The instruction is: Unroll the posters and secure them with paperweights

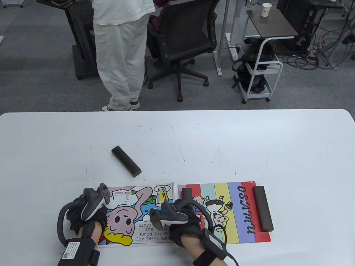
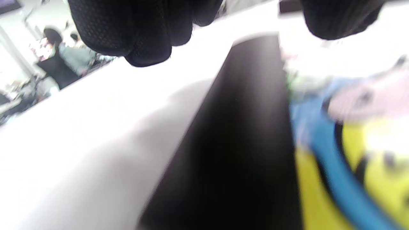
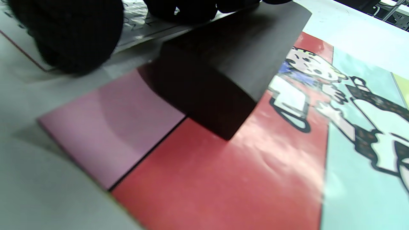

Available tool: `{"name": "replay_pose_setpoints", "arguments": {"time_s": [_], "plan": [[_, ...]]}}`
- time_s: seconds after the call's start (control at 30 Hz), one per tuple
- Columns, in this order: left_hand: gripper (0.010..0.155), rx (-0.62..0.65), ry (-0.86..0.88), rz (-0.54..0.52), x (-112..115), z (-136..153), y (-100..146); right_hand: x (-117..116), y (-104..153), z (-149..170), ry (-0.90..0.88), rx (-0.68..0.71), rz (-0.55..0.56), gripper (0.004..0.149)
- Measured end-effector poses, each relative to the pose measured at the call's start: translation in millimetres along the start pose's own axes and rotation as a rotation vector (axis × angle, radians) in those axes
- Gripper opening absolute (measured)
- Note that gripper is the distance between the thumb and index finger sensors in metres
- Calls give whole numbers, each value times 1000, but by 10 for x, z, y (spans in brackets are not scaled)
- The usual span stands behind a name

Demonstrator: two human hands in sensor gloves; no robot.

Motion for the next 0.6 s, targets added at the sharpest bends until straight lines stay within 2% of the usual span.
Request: {"name": "replay_pose_setpoints", "arguments": {"time_s": [0.13, 0.27, 0.47, 0.6], "plan": [[84, 142, -19, -169, -456, -292, 2, -1, 0, 1, -2, 0, 0, 86], [83, 327, -108, -267, -725, -716, -73, -3, -1, 2, -3, 0, -1, 86], [78, 370, -311, -307, -807, -1245, -320, -3, 0, 0, -2, 0, -4, 86], [77, 399, -405, -248, -681, -1512, -559, -8, 0, 3, -7, 2, -4, 86]]}}
Point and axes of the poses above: the tracker on the back of each hand, its own z axis roughly to the little-finger side, its own y axis roughly from the fingertips to the wrist, x = y × z, the point moved 3 cm from there along -y, roughly from the wrist to the fingertips, and after that the axes turned 8 degrees about z, right-handed, at the moved point
